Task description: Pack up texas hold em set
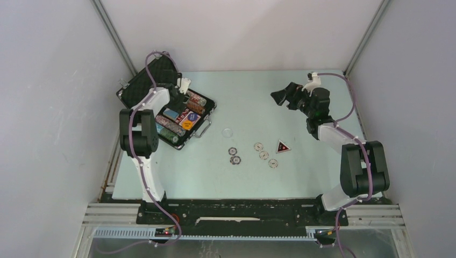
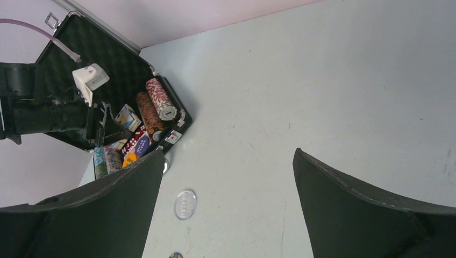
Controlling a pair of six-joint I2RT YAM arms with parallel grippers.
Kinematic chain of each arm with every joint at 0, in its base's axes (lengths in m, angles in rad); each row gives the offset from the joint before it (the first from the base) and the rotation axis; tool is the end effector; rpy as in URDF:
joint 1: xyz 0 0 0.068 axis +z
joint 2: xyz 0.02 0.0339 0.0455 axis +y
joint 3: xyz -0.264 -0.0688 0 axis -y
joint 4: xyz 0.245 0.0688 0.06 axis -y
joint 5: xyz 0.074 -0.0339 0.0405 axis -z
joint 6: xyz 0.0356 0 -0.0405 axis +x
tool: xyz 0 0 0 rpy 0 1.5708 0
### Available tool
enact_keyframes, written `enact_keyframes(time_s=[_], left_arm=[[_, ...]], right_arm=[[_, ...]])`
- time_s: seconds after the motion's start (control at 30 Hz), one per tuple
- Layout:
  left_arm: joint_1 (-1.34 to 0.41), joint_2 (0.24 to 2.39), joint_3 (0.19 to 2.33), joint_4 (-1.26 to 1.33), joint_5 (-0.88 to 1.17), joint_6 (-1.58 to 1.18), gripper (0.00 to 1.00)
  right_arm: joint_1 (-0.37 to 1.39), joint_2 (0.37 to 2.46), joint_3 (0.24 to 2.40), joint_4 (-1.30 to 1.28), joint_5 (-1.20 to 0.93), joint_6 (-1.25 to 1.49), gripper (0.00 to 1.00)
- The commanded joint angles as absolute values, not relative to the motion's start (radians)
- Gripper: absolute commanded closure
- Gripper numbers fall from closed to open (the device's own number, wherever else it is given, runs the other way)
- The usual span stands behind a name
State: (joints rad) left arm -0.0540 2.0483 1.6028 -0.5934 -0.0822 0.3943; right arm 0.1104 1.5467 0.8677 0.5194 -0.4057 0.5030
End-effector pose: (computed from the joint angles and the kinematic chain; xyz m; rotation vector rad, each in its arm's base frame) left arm 0.4433 -0.0210 0.2022 0.5542 2.5629 0.2272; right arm 0.3437 0.0522 0.2533 0.0408 1.7843 0.7969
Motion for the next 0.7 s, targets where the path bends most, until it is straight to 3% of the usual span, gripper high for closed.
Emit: enact_keyframes(time_s=[0.0,0.37,0.53,0.67], left_arm=[[-0.052,2.062,1.680,-0.590,-0.084,0.421,0.50],[-0.050,2.101,1.726,-0.615,-0.101,0.432,0.43],[-0.046,2.109,1.727,-0.623,-0.086,0.444,0.22],[-0.047,2.113,1.731,-0.629,-0.083,0.432,0.14]], right_arm=[[0.104,1.557,0.901,0.577,-0.423,0.506,0.00],[0.101,1.561,0.900,0.581,-0.430,0.512,0.00],[0.100,1.564,0.900,0.586,-0.434,0.517,0.00],[0.101,1.566,0.900,0.590,-0.440,0.518,0.00]])
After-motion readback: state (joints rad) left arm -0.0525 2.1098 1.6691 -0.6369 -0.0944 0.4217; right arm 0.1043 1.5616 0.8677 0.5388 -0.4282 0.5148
